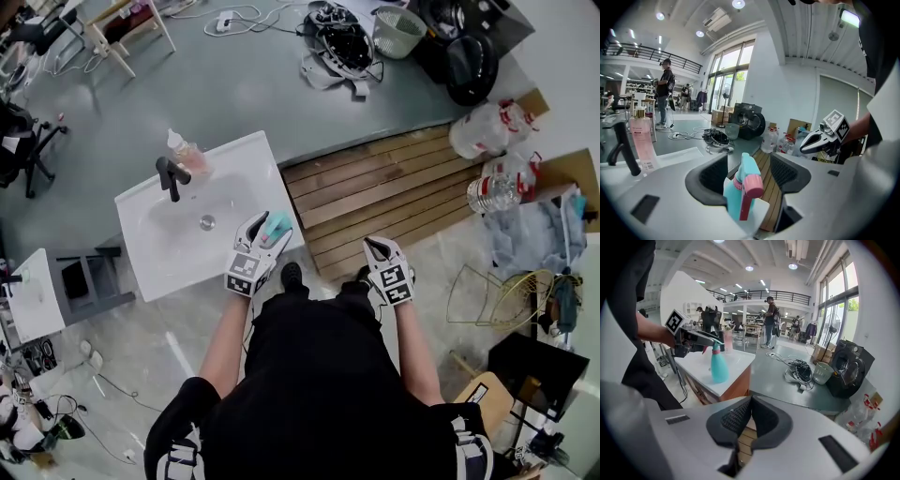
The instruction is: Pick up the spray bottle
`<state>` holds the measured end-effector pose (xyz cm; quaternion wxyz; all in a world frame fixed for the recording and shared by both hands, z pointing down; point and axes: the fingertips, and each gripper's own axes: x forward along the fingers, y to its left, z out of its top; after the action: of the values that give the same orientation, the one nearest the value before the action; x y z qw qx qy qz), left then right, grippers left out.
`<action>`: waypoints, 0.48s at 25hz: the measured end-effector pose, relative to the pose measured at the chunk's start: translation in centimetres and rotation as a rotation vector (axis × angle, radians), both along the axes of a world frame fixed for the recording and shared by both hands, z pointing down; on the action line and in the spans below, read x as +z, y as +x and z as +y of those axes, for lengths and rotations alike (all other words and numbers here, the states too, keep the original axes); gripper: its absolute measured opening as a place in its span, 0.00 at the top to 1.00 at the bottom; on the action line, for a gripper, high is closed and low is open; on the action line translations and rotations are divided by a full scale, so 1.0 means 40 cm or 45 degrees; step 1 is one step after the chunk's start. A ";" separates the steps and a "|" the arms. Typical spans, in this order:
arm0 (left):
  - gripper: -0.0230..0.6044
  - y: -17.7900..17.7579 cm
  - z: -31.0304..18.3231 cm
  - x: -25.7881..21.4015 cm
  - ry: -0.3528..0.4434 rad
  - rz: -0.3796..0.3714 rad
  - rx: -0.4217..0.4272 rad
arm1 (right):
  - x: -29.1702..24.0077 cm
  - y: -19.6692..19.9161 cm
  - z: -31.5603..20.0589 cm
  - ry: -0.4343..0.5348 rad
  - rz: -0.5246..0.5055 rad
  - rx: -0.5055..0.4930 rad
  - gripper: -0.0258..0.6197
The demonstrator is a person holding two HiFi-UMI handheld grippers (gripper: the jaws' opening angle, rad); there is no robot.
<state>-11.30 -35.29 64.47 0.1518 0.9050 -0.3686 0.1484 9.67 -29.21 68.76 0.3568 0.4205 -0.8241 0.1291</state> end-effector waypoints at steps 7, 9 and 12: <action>0.50 0.005 -0.001 0.011 0.008 0.014 -0.006 | 0.005 -0.001 0.002 -0.005 0.002 -0.006 0.94; 0.51 0.003 -0.003 0.016 0.005 0.010 -0.010 | 0.008 -0.002 0.002 -0.008 0.003 -0.007 0.94; 0.55 -0.001 -0.005 0.023 0.001 -0.010 -0.015 | 0.009 -0.002 0.000 -0.008 0.005 -0.008 0.93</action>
<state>-11.34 -35.48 65.41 0.1509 0.9023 -0.3745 0.1510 9.61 -29.23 69.10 0.3600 0.4172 -0.8244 0.1298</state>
